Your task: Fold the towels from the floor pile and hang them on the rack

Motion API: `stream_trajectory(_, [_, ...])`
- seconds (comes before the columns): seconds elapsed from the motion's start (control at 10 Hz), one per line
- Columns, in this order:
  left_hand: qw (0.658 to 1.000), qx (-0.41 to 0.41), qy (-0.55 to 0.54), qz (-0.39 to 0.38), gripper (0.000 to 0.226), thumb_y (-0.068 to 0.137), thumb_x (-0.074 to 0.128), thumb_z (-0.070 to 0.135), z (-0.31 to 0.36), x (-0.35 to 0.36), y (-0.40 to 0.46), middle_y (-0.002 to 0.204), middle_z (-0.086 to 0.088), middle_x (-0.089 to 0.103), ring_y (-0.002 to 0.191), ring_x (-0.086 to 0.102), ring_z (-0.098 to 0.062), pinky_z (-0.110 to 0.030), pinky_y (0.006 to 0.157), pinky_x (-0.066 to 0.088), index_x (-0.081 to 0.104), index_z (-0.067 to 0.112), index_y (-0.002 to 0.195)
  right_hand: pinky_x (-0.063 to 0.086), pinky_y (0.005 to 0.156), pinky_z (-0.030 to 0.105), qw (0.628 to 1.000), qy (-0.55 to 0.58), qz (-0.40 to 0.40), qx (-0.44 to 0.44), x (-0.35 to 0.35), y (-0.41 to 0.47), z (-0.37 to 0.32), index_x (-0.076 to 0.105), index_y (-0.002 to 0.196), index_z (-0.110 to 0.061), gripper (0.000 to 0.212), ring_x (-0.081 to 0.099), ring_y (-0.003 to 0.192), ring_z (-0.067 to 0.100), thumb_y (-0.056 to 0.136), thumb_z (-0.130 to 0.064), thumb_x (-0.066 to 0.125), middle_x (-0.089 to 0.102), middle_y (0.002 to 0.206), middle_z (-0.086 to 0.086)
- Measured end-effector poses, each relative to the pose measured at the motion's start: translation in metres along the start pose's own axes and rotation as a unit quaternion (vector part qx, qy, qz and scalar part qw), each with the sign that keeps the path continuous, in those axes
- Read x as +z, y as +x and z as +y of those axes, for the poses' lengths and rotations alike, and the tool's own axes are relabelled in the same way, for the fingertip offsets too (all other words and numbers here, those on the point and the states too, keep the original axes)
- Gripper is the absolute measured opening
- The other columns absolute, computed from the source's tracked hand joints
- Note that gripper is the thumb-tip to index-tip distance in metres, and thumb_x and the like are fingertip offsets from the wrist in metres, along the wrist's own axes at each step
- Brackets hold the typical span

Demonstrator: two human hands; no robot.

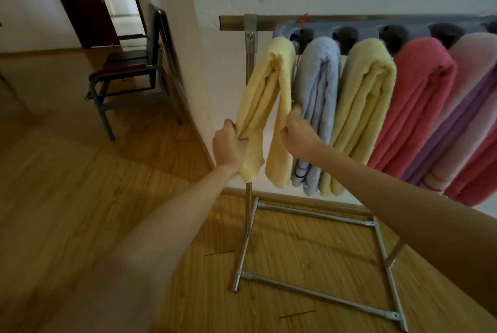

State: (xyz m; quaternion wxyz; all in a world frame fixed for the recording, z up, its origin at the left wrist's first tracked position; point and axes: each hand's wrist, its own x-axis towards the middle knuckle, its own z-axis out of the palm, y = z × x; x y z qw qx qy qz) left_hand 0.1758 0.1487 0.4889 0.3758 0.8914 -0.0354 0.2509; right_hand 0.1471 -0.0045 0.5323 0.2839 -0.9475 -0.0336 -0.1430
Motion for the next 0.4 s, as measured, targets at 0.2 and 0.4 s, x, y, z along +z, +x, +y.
stream_trajectory(0.2, [0.992,-0.033,-0.038,-0.112,0.033,0.089,0.063,0.028,0.023,0.021,-0.027,0.109,-0.01,0.064,0.1,0.062,-0.026,-0.026,0.078,0.045,0.053,0.008,0.114,0.028,0.053,0.027,0.983,-0.048,-0.175,-0.008,-0.023,-0.007,0.008,0.034,0.097,-0.007,0.004,0.042,0.066,0.016,0.097,-0.008,0.038,0.038,0.072,-0.002])
stream_trajectory(0.4, [0.966,-0.041,-0.072,-0.246,0.046,0.088,0.064,0.031,0.04,-0.002,-0.057,0.12,-0.006,0.061,0.111,0.058,-0.024,-0.031,0.088,0.047,0.048,0.014,0.127,0.041,0.069,0.031,0.978,-0.06,-0.196,-0.035,-0.057,-0.043,0.014,0.044,0.091,-0.01,0.004,0.047,0.083,0.021,0.094,-0.01,0.046,0.047,0.083,0.007])
